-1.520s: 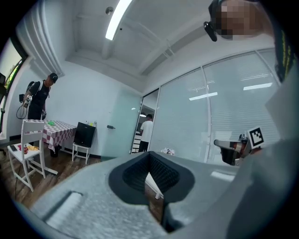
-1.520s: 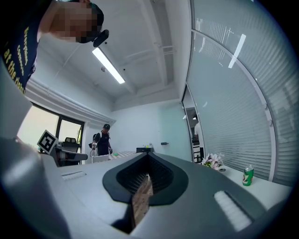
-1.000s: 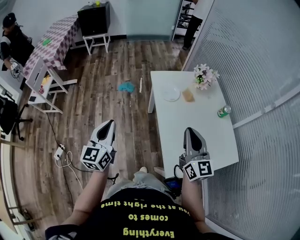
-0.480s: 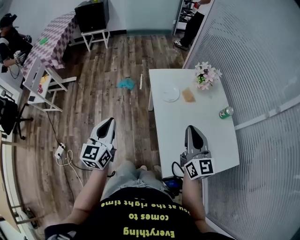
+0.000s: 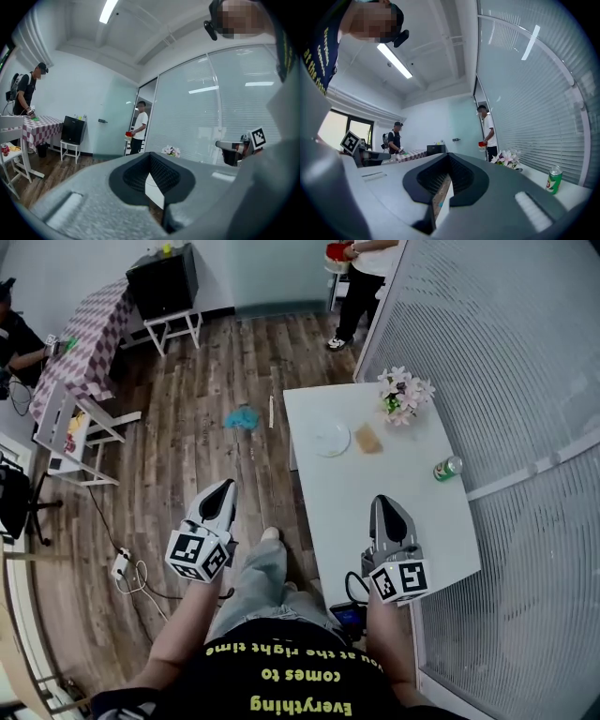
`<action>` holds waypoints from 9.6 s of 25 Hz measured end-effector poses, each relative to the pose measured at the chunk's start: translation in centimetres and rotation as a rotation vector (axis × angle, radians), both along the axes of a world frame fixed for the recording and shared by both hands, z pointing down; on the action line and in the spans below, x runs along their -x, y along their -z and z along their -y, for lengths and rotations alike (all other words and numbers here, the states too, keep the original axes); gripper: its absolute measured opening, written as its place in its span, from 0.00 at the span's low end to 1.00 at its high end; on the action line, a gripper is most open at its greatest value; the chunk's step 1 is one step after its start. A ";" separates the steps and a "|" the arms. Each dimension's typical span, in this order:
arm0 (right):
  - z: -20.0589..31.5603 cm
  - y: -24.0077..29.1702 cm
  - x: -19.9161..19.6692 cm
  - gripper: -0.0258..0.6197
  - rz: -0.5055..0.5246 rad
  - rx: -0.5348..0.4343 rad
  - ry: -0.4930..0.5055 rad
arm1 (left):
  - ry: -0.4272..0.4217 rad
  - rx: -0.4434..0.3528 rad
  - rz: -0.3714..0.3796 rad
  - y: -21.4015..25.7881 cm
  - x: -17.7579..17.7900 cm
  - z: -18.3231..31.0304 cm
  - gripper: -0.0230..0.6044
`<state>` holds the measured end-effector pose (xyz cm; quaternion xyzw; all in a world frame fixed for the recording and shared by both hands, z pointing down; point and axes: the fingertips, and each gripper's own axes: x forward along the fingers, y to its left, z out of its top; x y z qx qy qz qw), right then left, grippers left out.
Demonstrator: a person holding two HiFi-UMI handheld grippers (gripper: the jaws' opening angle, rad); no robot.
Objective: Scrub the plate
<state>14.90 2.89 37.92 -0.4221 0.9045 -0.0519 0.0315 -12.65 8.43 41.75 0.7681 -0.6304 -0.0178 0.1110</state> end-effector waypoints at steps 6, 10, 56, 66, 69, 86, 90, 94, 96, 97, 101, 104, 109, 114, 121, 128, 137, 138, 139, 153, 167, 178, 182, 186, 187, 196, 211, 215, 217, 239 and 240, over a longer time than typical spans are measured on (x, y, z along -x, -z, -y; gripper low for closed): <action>2.9 -0.4 0.3 0.05 0.002 0.007 -0.044 | -0.046 0.008 0.001 -0.2 0.6 4.6 0.04; 5.6 0.0 1.1 0.05 0.012 0.009 -0.077 | -0.085 0.000 0.003 0.4 1.2 8.2 0.04; 19.0 -3.0 8.2 0.05 -0.045 0.080 -0.261 | -0.319 0.053 -0.008 -3.2 6.3 26.4 0.04; 19.0 -2.2 7.8 0.05 -0.065 0.092 -0.228 | -0.310 0.054 -0.020 -2.2 5.2 26.7 0.04; 18.9 -2.0 7.1 0.05 -0.065 0.088 -0.232 | -0.319 0.053 -0.020 -2.1 4.3 26.6 0.04; 21.0 -4.6 3.7 0.05 -0.069 0.125 -0.220 | -0.320 0.089 -0.003 -4.6 0.9 28.3 0.04; 21.8 -6.3 3.4 0.05 -0.122 0.151 -0.204 | -0.327 0.126 -0.004 -6.4 0.2 28.7 0.04; 22.5 -9.1 3.7 0.10 -0.213 0.200 -0.164 | -0.329 0.160 -0.010 -8.1 -0.2 29.1 0.04; 22.7 -10.1 4.0 0.14 -0.257 0.219 -0.149 | -0.328 0.172 -0.013 -8.8 -0.4 29.3 0.04; 22.8 -10.6 4.1 0.14 -0.274 0.228 -0.144 | -0.328 0.180 -0.014 -9.1 -0.5 29.3 0.04; 23.3 -12.8 4.1 0.19 -0.321 0.271 -0.126 | -0.342 0.227 -0.028 -10.9 -1.2 29.3 0.04; 23.9 -14.6 3.8 0.20 -0.337 0.306 -0.115 | -0.352 0.255 -0.030 -12.2 -1.7 29.4 0.04; 25.2 -17.4 2.9 0.24 -0.367 0.366 -0.116 | -0.374 0.305 -0.040 -13.9 -2.2 29.3 0.04; 25.8 -21.0 0.9 0.28 -0.441 0.428 -0.128 | -0.403 0.377 -0.064 -16.3 -3.1 28.8 0.04; 26.2 -25.3 -0.8 0.39 -0.482 0.472 -0.155 | -0.470 0.472 -0.115 -19.7 -5.3 28.1 0.09; 27.2 -26.8 -0.3 0.39 -0.527 0.473 -0.147 | -0.500 0.621 -0.229 -22.6 -6.7 27.8 0.21; 26.9 -27.7 2.4 0.14 -0.596 0.479 -0.060 | -0.465 0.776 -0.335 -24.9 -7.4 27.8 0.33; 26.8 -27.7 2.7 0.14 -0.603 0.478 -0.054 | -0.462 0.784 -0.347 -24.9 -7.5 27.8 0.34; 26.6 -27.7 2.9 0.13 -0.610 0.476 -0.050 | -0.459 0.792 -0.358 -25.0 -7.5 27.8 0.34; 25.6 -27.8 5.0 0.12 -0.714 0.436 0.014 | -0.465 0.830 -0.474 -24.7 -9.4 28.6 0.34; 25.5 -28.4 5.6 0.11 -0.765 0.429 0.060 | -0.428 0.853 -0.734 -24.0 -10.6 29.4 0.34; 25.5 -28.4 5.8 0.11 -0.740 0.434 0.068 | -0.584 0.990 -0.765 -24.2 -13.8 27.5 0.31; 25.5 -28.6 5.8 0.11 -0.733 0.437 0.071 | -0.522 0.948 -0.679 -25.0 -13.6 28.3 0.26; 25.5 -28.5 5.7 0.11 -0.724 0.434 0.068 | -0.498 0.958 -0.688 -25.4 -13.1 28.7 0.10; 25.5 -28.5 5.7 0.11 -0.721 0.434 0.067 | -0.499 0.960 -0.688 -25.4 -13.0 28.7 0.10; 25.7 -28.2 5.0 0.10 -0.679 0.440 0.032 | -0.505 0.927 -0.687 -24.7 -13.1 29.0 0.08; 25.6 -22.0 4.0 0.10 -0.560 0.340 -0.057 | -0.492 0.825 -0.579 -21.5 -11.1 29.5 0.07; 25.2 -20.5 3.2 0.10 -0.534 0.325 -0.085 | -0.490 0.782 -0.549 -19.8 -10.3 29.8 0.07; 25.1 -19.6 2.8 0.10 -0.527 0.310 -0.102 | -0.498 0.749 -0.538 -18.8 -10.1 29.9 0.07; 22.1 -9.5 0.1 0.10 -0.450 0.115 -0.236 | -0.469 0.531 -0.358 -9.9 -6.6 28.5 0.07; 22.2 -9.0 0.1 0.10 -0.445 0.105 -0.241 | -0.462 0.512 -0.336 -9.4 -6.1 28.6 0.07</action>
